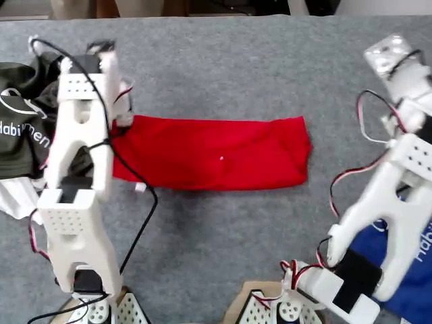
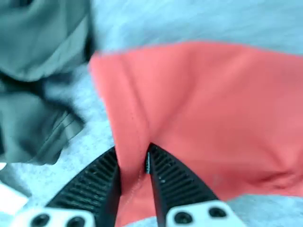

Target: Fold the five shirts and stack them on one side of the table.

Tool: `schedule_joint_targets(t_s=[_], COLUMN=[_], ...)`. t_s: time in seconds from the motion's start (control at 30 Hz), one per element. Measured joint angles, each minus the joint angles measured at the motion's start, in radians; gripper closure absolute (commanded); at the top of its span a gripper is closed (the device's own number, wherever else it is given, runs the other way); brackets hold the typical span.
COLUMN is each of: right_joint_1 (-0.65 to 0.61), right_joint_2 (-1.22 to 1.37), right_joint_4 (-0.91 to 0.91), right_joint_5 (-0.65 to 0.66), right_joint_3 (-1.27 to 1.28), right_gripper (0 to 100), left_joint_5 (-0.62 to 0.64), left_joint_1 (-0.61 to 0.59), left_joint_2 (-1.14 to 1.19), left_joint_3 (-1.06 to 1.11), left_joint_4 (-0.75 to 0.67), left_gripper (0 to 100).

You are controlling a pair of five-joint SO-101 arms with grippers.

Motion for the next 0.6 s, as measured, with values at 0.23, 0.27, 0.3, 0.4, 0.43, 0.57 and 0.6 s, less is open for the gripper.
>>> schedule_joint_targets(t_s=[0.23, 0.27, 0.3, 0.4, 0.43, 0.57, 0.6], right_joint_1=[0.190, 0.215, 0.232, 0.245, 0.245, 0.245, 0.245], right_joint_2=[0.000, 0.000, 0.000, 0.000, 0.000, 0.000, 0.000], right_joint_4=[0.008, 0.021, 0.034, 0.052, 0.054, 0.054, 0.054], right_joint_5=[0.054, 0.058, 0.058, 0.063, 0.063, 0.063, 0.063], right_joint_3=[-0.078, -0.097, -0.112, -0.129, -0.130, -0.130, -0.130], right_gripper=[99.1, 99.1, 99.1, 99.1, 99.1, 99.1, 99.1], left_joint_5=[0.115, 0.138, 0.158, 0.209, 0.224, 0.264, 0.267], left_joint_1=[0.219, 0.244, 0.269, 0.354, 0.382, 0.499, 0.528], left_joint_2=[0.000, 0.000, 0.000, 0.000, 0.000, 0.009, 0.009], left_joint_3=[-0.101, -0.104, -0.104, -0.109, -0.121, -0.204, -0.227], left_joint_4=[0.020, 0.006, -0.006, -0.041, -0.048, -0.064, -0.074], left_gripper=[98, 98, 98, 98, 98, 98, 98])
